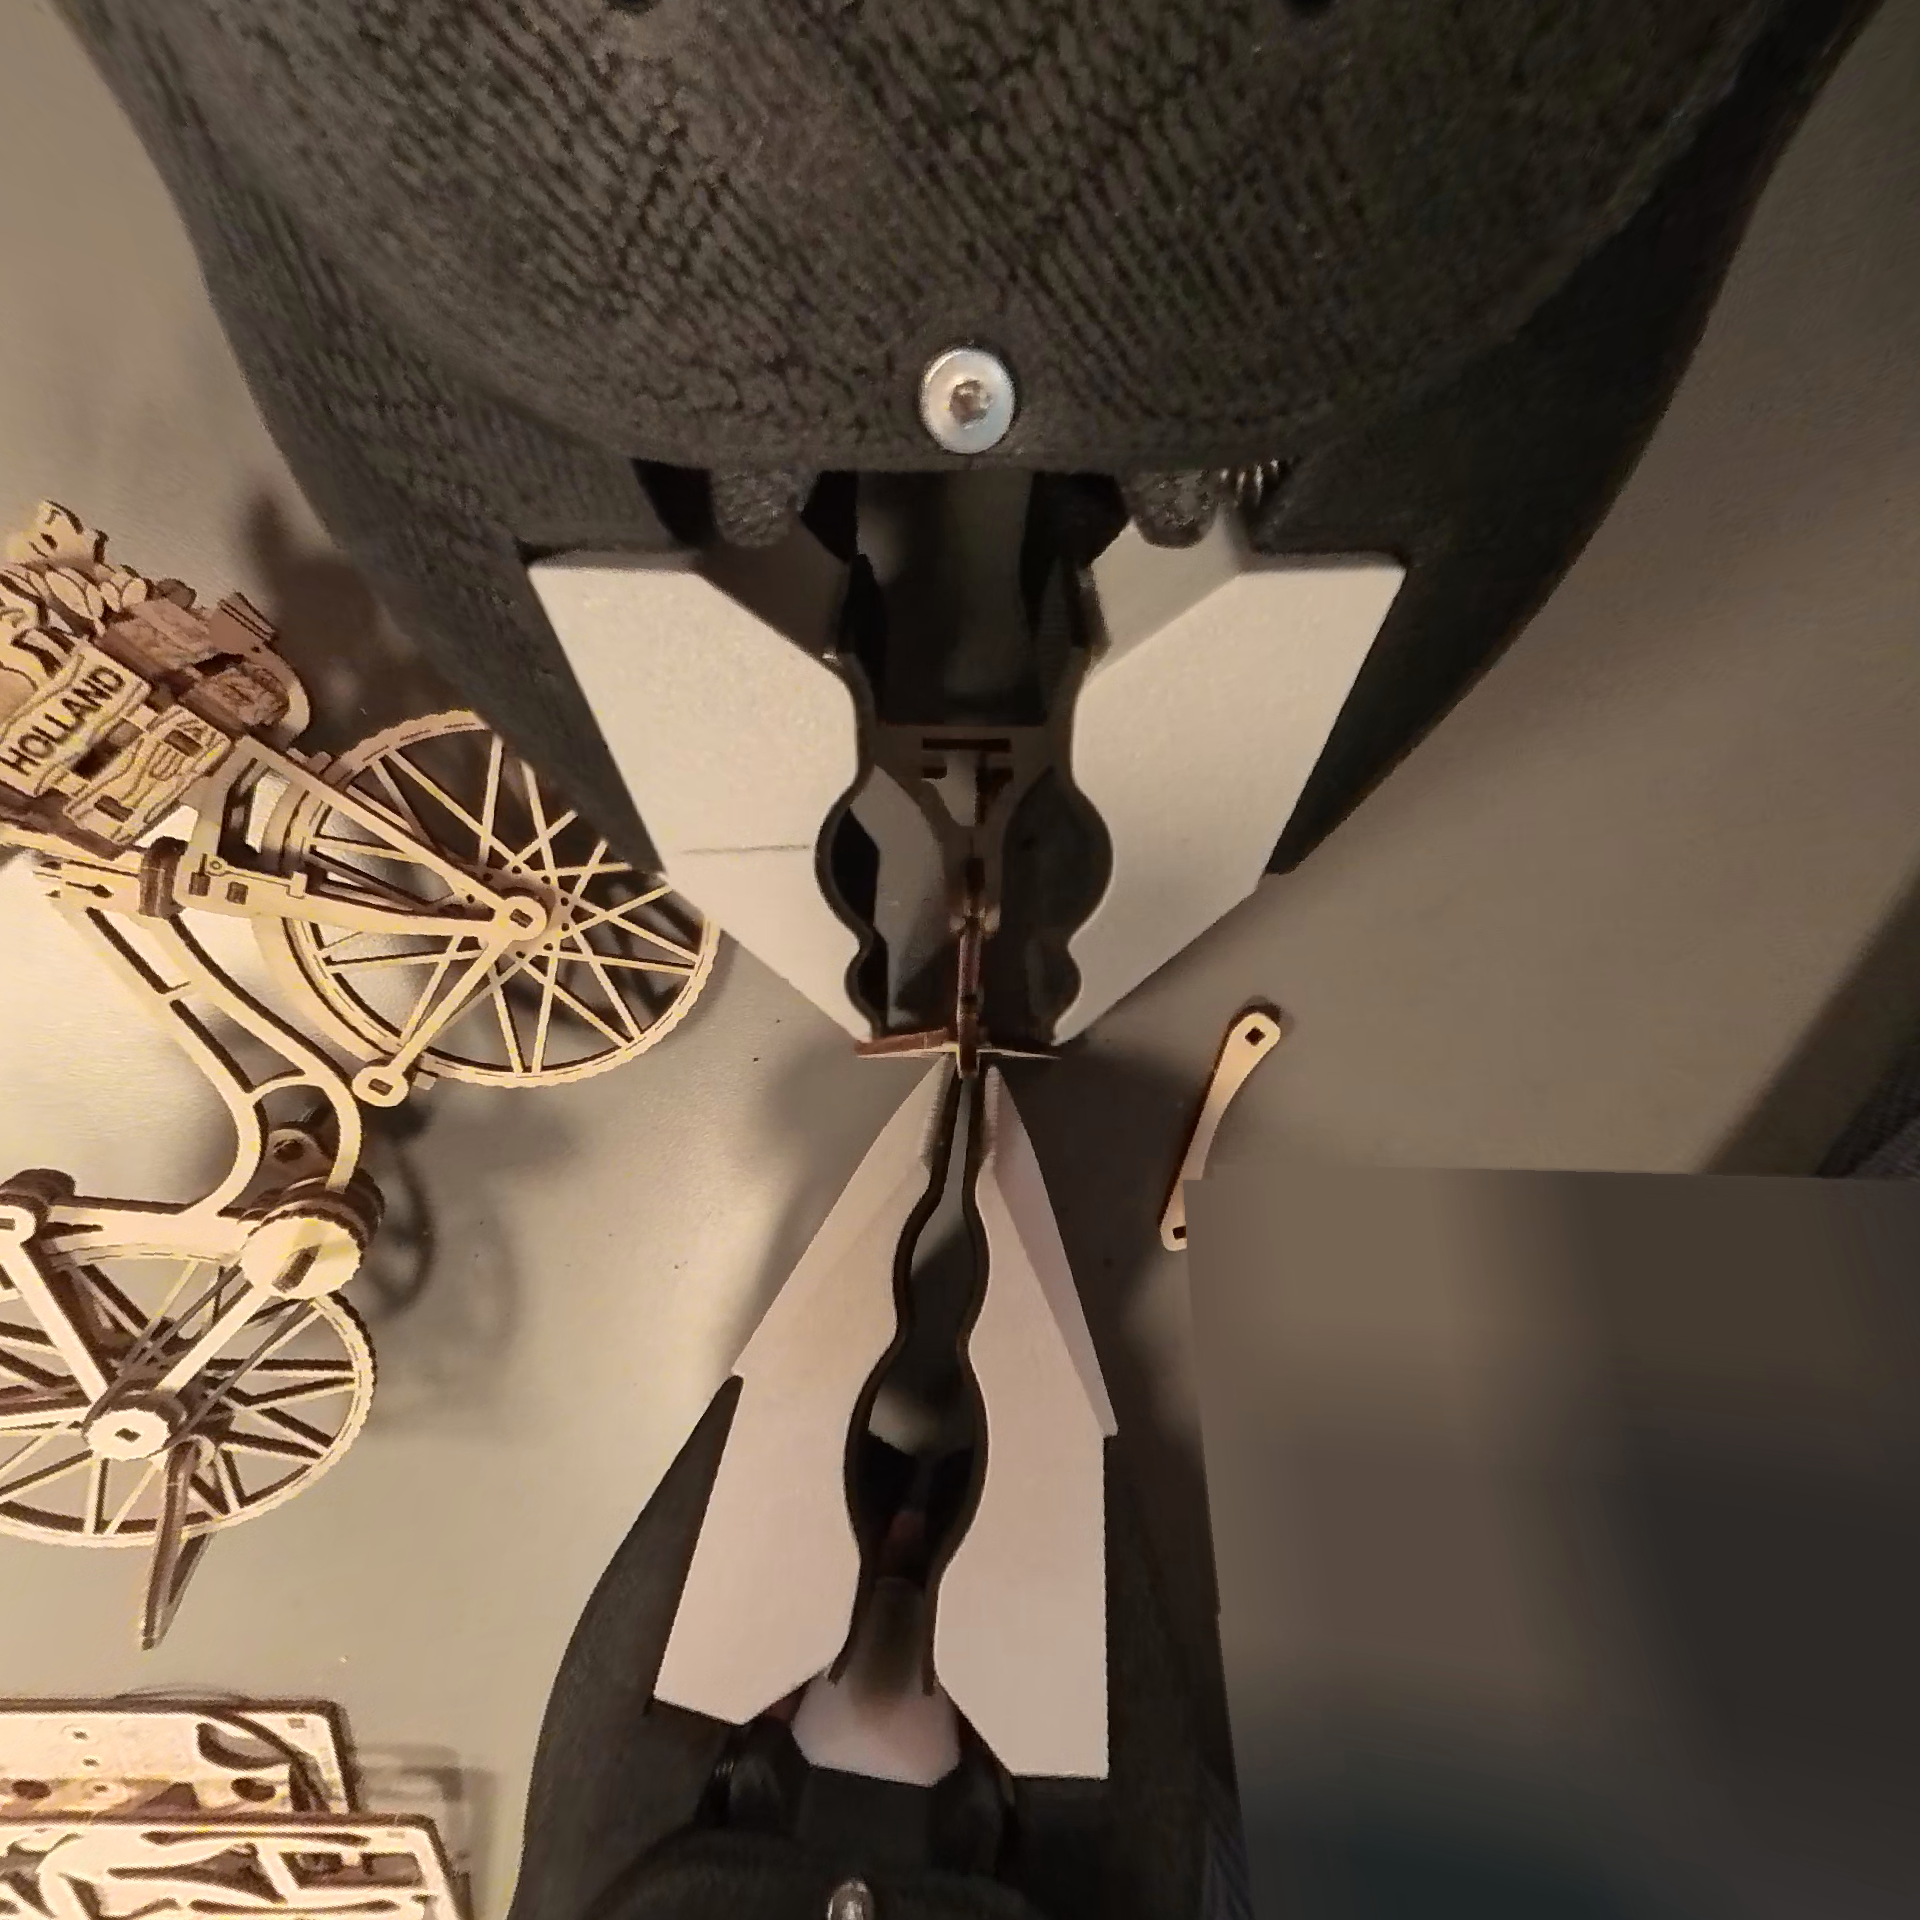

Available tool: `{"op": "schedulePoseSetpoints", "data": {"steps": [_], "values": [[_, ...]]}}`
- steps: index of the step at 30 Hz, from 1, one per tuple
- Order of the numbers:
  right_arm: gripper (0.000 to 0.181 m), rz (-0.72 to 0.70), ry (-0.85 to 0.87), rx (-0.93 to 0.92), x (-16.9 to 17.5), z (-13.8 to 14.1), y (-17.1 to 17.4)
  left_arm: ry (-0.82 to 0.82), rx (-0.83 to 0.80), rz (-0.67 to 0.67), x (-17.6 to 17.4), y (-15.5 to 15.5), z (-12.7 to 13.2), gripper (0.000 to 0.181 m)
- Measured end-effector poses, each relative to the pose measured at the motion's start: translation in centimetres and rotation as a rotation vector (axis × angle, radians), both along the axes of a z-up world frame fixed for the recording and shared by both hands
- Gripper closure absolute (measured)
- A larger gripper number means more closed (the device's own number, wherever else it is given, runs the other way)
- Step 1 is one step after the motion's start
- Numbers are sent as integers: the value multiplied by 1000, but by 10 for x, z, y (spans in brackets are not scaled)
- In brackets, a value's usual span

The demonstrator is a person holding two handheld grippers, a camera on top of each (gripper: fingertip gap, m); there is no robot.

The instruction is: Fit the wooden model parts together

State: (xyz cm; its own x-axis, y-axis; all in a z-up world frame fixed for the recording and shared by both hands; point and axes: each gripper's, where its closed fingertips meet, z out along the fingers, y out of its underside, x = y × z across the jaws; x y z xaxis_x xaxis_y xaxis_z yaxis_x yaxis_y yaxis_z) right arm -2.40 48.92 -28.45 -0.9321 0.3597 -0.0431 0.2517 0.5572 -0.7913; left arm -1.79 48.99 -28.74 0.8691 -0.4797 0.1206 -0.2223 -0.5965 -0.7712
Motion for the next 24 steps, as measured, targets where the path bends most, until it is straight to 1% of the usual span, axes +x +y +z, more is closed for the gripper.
{"op": "schedulePoseSetpoints", "data": {"steps": [1,3,4,8,21,22,24], "values": [[149,-4,3,-6,-1,1,0,2,0,0,0,0,0,179],[141,-10,20,-7,-3,2,-1,1,0,-3,0,0,0,179],[140,-10,29,1,-3,1,-1,1,-1,-3,0,0,0,179],[143,-6,52,29,-4,-1,-2,2,-2,-9,1,0,0,179],[154,9,31,13,-2,0,-2,5,-1,-39,2,-2,-1,179],[164,10,33,17,-2,-1,-1,4,0,-47,3,-3,-1,179],[165,17,32,17,-1,-1,0,11,4,-50,4,-2,-1,179]]}}
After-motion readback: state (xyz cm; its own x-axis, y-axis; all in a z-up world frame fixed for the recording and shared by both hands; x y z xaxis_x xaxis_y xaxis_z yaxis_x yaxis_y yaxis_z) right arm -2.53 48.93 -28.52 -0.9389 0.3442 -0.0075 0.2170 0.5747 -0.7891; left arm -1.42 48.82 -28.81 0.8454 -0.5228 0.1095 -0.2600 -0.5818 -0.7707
